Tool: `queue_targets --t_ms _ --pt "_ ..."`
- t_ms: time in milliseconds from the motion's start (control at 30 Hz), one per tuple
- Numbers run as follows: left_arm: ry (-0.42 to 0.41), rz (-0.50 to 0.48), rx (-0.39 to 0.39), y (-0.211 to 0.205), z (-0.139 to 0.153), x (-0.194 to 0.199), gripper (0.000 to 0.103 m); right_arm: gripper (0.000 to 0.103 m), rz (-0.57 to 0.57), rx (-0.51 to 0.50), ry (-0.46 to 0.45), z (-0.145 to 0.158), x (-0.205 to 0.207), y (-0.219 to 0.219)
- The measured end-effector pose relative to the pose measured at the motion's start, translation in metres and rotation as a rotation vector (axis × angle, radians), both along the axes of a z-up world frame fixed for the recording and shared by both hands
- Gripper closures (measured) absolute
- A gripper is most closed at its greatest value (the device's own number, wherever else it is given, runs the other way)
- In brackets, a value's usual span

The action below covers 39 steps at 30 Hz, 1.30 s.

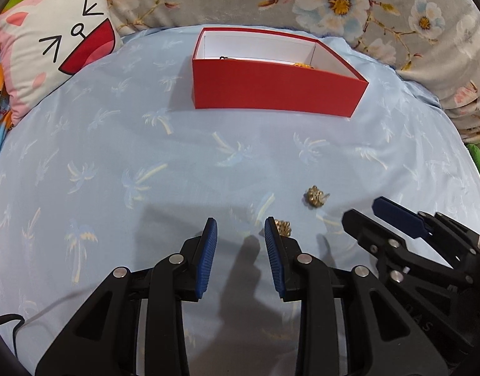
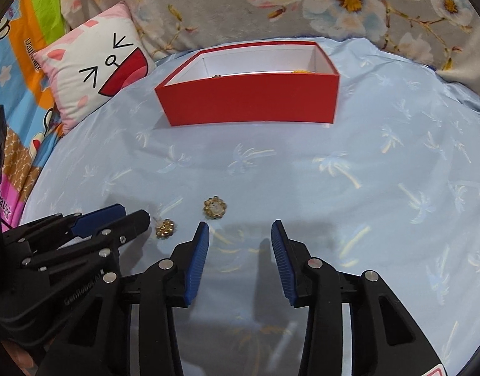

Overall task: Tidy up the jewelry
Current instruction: 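Grasp the gold flower brooch with the right tool while the left grasps a gold earring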

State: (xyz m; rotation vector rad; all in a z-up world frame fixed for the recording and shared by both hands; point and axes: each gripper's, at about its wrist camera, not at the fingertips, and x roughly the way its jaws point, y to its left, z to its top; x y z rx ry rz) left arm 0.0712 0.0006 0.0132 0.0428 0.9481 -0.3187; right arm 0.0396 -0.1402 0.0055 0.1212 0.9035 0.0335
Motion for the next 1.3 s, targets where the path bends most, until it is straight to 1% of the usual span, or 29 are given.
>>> queue_targets --t_ms 133,433,500,567,633,700,733,833,900,1167,1300 --pt "0.007 0.003 0.002 0.002 -0.002 -0.002 0.071 0.069 0.014 0.002 0.014 -0.007 0.009 0.008" --pt "0.016 0.017 -0.008 0.007 -0.005 0.000 0.071 0.070 0.018 0.004 0.020 -0.010 0.026 0.011" --pt "0.018 0.019 -0.008 0.008 -0.006 0.001 0.071 0.072 0.021 0.002 0.023 -0.011 0.029 0.013" --pt "0.017 0.022 -0.005 0.008 -0.006 0.002 0.071 0.078 0.025 0.005 0.031 -0.013 0.031 0.014" --pt "0.019 0.025 -0.005 0.009 -0.006 0.003 0.070 0.080 0.022 -0.003 0.031 -0.014 0.032 0.015" --pt "0.021 0.028 -0.008 0.009 -0.006 0.004 0.070 0.087 0.015 -0.007 0.033 -0.014 0.032 0.015" --pt "0.020 0.026 -0.010 0.009 -0.006 0.004 0.070 0.088 0.012 -0.008 0.035 -0.014 0.032 0.014" --pt "0.017 0.016 -0.013 0.005 -0.004 0.002 0.070 0.088 -0.003 -0.002 0.036 -0.014 0.027 0.010" --pt "0.014 0.008 -0.015 0.002 -0.004 0.000 0.066 0.088 -0.015 -0.001 0.035 -0.013 0.022 0.006" --pt "0.018 -0.025 -0.018 -0.015 -0.008 -0.003 0.066 0.088 -0.082 0.028 0.019 -0.001 -0.004 -0.019" --pt "0.015 -0.036 -0.013 -0.023 -0.009 -0.002 0.066 0.088 -0.096 0.028 0.015 0.001 -0.012 -0.024"
